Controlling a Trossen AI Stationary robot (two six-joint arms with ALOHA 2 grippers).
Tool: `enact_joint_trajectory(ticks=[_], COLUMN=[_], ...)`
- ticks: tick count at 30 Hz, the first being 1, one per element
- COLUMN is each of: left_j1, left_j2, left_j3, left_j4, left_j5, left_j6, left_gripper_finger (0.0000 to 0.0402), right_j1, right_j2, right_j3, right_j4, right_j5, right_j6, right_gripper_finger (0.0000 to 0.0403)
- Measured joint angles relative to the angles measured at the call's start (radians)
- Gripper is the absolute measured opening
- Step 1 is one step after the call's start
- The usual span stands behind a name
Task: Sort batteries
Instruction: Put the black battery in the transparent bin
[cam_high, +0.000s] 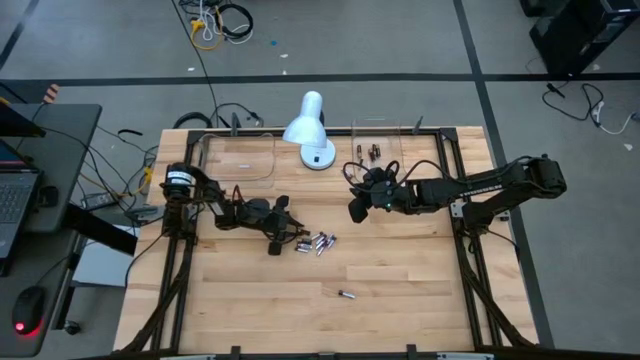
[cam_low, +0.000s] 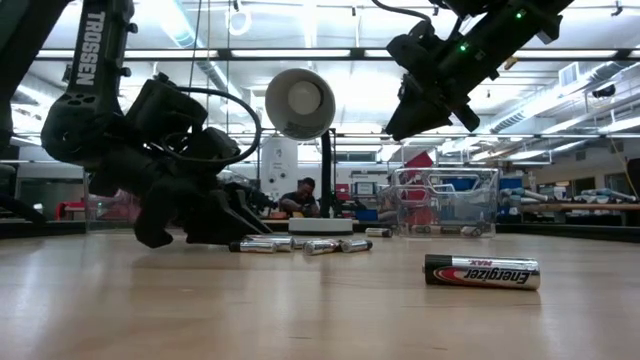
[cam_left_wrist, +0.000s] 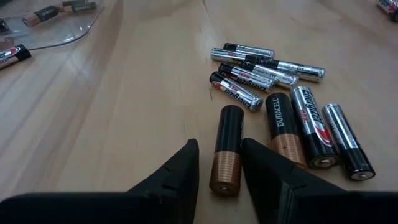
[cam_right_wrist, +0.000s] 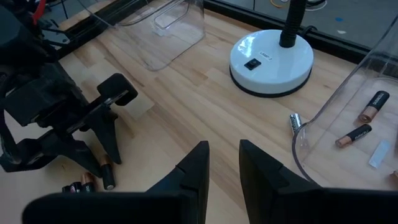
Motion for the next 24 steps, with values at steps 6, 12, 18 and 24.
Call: enact_joint_trajectory(ticks=[6, 12, 18, 24], left_j1=[-0.001, 0.000, 0.000, 0.000], left_j2=[0.001, 0.001, 0.008, 0.007], left_j3=[0.000, -0.003, -0.054, -0.118], left_j4=[-0.001, 0.003, 0.131, 0.312], left_j5=[-0.011, -0.016, -0.031, -0.058], left_j6=[-0.013, -0.016, -0.040, -0.084], left_gripper_finger=[0.0092, 0.0032, 0.0032, 0.0032], right_j1=[0.001, 0.009, 0.026, 0.047], right_j2=[0.000, 0.000, 0.000, 0.000], right_j3=[0.000, 0.000, 0.000, 0.000], right_j4=[0.000, 0.000, 0.001, 0.038], right_j5=[0.000, 0.000, 0.000, 0.000], right_j6=[0.000, 0.000, 0.000, 0.000], right_gripper_finger=[0.0074, 0.0074, 0.0074, 0.0074])
